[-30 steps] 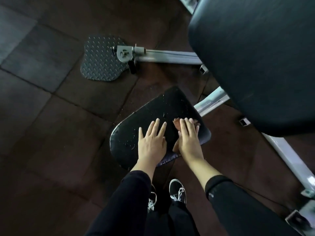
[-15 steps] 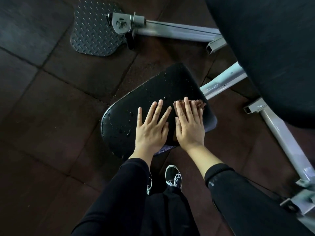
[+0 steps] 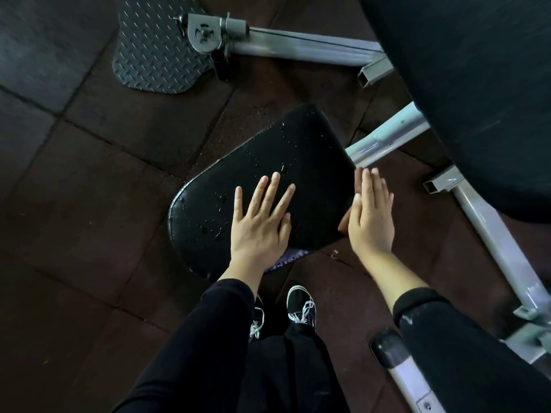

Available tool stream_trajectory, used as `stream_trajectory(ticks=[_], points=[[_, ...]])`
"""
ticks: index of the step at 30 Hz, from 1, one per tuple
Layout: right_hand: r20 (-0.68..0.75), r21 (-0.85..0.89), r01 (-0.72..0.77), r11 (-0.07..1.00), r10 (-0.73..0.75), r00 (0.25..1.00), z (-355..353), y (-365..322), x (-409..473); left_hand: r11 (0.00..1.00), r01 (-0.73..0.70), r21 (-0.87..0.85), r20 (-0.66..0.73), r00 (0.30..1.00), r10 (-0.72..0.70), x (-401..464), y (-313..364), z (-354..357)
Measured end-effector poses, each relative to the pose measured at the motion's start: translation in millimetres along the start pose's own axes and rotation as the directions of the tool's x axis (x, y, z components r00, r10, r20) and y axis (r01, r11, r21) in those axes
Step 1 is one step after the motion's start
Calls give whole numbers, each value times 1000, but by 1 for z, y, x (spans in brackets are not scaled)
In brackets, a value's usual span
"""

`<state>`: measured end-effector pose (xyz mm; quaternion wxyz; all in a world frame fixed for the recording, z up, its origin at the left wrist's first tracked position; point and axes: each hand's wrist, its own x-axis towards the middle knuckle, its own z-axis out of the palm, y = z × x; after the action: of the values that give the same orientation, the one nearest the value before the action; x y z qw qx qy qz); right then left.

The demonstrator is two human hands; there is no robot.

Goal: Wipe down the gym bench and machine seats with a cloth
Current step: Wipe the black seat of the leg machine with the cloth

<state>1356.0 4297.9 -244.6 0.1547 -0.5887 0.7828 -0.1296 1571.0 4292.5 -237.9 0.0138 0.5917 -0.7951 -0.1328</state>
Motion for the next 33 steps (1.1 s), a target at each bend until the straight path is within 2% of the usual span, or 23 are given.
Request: stream_trajectory(ticks=[2, 6, 12, 14, 16, 18, 20, 24, 29, 33], points=[[-7, -15, -2, 1000, 2, 1000, 4, -5, -24, 1000, -4, 1, -10, 1000, 4, 1, 1, 1], [41, -116, 125, 985, -121, 992, 20, -40, -44, 1000, -11, -2, -14, 1000, 11, 1, 1, 3], [125, -143, 254, 956, -238, 963, 17, -53, 20, 1000, -11, 7, -7, 1000, 11, 1, 0, 2], [116, -153, 232, 961, -215, 970, 11, -41, 36, 1000, -12, -2, -14, 1000, 12, 0, 1, 1], [99, -124, 136, 983, -125, 987, 3, -23, 34, 1000, -13, -8, -7, 1000, 13, 0, 1, 0], [73, -86, 32, 996, -26, 997, -1, -8, 16, 1000, -8, -4, 0, 1000, 8, 0, 1, 1], [44, -96, 6, 995, -1, 999, -1, -4, -11, 1000, -4, 12, 5, 1000, 4, 1, 1, 2], [72, -107, 75, 991, -68, 995, 12, -30, -38, 1000, -4, 15, 0, 1000, 4, 1, 2, 3], [172, -141, 272, 952, -247, 954, 22, -57, 0, 999, -14, 28, -2, 1000, 14, 1, 1, 3], [177, -161, 284, 945, -255, 950, 11, -36, 34, 1000, -8, 23, -15, 1000, 8, 1, 1, 2]])
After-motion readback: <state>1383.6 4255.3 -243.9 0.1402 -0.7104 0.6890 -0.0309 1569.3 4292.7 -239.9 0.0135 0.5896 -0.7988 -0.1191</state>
